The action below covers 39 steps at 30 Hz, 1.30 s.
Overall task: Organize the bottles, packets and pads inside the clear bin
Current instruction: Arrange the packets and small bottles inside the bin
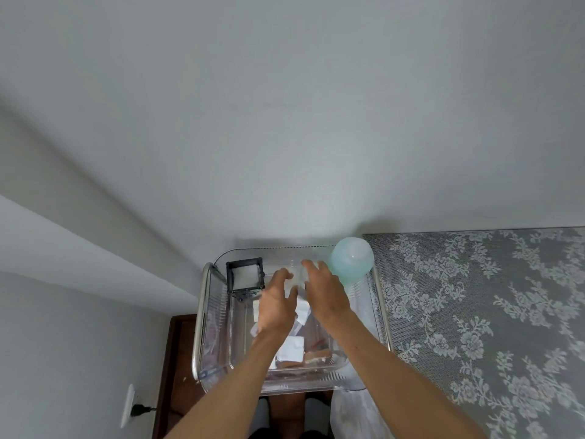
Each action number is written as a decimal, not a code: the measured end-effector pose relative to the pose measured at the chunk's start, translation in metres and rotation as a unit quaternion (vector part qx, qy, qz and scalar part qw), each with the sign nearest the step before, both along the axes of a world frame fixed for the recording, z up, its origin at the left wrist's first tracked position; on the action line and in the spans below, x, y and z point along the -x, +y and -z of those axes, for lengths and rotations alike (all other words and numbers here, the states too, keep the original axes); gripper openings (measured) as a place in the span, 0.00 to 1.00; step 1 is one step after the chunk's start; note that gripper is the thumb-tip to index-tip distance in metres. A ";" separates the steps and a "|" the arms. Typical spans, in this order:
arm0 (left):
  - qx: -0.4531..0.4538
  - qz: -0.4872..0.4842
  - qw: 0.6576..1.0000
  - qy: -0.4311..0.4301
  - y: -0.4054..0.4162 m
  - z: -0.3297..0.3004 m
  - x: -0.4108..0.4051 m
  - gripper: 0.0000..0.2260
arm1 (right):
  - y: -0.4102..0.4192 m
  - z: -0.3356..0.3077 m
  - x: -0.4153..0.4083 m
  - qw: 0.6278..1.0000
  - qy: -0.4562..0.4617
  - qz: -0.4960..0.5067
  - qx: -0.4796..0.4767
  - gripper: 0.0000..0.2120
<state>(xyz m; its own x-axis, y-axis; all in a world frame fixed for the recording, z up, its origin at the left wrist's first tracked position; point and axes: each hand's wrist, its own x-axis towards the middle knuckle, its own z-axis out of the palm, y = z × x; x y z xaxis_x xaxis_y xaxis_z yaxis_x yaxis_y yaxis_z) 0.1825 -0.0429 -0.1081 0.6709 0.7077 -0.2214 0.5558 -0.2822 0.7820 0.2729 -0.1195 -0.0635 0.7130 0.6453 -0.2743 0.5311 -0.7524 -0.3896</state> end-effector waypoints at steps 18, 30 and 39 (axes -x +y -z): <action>-0.095 0.091 0.991 0.014 0.007 0.001 0.008 0.22 | 0.000 0.010 0.008 0.998 -0.038 -0.002 -0.046 0.21; -0.128 0.110 0.968 0.186 0.028 0.027 0.080 0.18 | -0.046 0.060 0.036 0.999 0.033 0.027 -0.028 0.14; -0.159 0.102 0.957 0.220 0.043 0.068 0.073 0.09 | -0.035 0.098 0.035 1.000 -0.010 0.017 0.005 0.10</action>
<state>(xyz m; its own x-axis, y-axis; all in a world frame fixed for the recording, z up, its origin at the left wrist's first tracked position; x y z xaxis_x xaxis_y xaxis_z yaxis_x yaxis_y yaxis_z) 0.1092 0.0006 -0.1758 0.6943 0.6497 -0.3095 0.7188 -0.6050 0.3425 0.2379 -0.1543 -0.1616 0.7406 0.6170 -0.2662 0.5122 -0.7748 -0.3706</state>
